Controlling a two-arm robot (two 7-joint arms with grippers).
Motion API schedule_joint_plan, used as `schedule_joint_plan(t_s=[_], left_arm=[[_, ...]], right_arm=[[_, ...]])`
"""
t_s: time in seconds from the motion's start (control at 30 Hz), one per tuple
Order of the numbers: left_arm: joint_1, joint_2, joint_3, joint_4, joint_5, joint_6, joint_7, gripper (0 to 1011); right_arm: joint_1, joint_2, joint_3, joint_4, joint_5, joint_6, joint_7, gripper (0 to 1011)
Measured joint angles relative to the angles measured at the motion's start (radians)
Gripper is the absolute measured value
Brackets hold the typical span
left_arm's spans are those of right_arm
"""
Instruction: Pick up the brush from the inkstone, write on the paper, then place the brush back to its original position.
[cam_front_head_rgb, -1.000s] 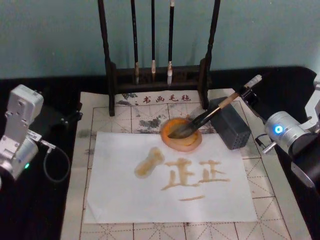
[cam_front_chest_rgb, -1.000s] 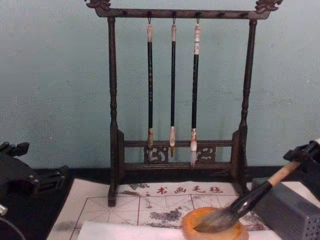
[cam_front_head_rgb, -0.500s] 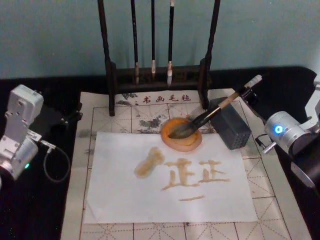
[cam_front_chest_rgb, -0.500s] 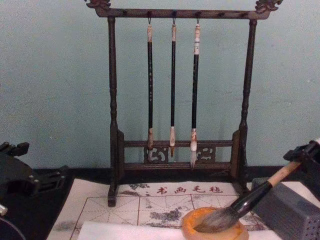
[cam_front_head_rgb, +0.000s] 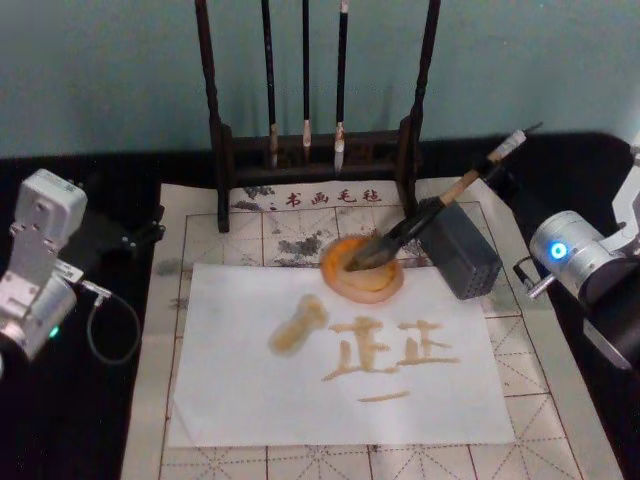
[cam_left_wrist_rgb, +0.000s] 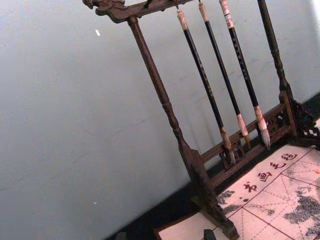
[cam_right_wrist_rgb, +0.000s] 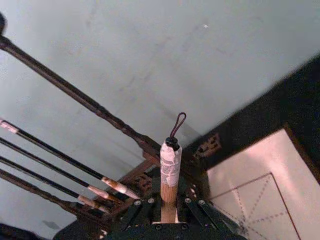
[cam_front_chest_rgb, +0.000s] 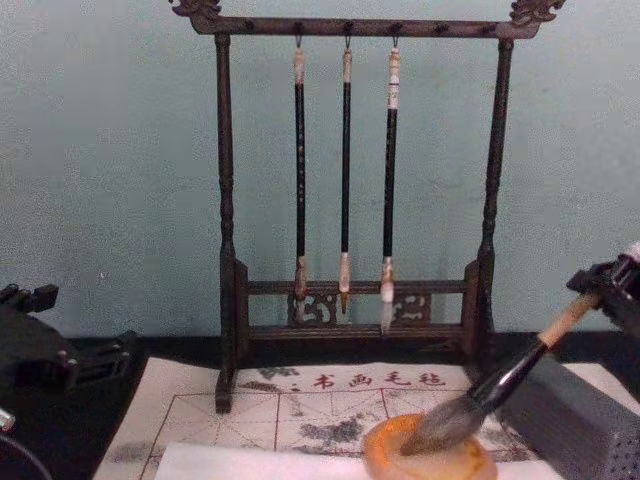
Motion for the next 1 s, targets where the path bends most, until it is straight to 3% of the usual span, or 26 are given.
schedule_joint_plan(t_s=[0.17,0.33,0.8,1.0], left_arm=[[0.000,0.000,0.000,0.000,0.000,0.000,0.000,1001],[0.000,0.000,0.000,0.000,0.000,0.000,0.000,1001],[0.000,0.000,0.000,0.000,0.000,0.000,0.000,1001],[0.000,0.000,0.000,0.000,0.000,0.000,0.000,1001]], right_arm=[[0.000,0.019,-0.016,-0.023,-0.011,-0.018,0.012,181],[-0.004,0.046,-0.043,-0.053,-0.055,-0.054,0.028,181],[-0.046,0.134,-0.091,-0.163,-0.292,-0.191,0.146,181],[-0.066,0.164,-0.107,-0.190,-0.366,-0.238,0.202,181]])
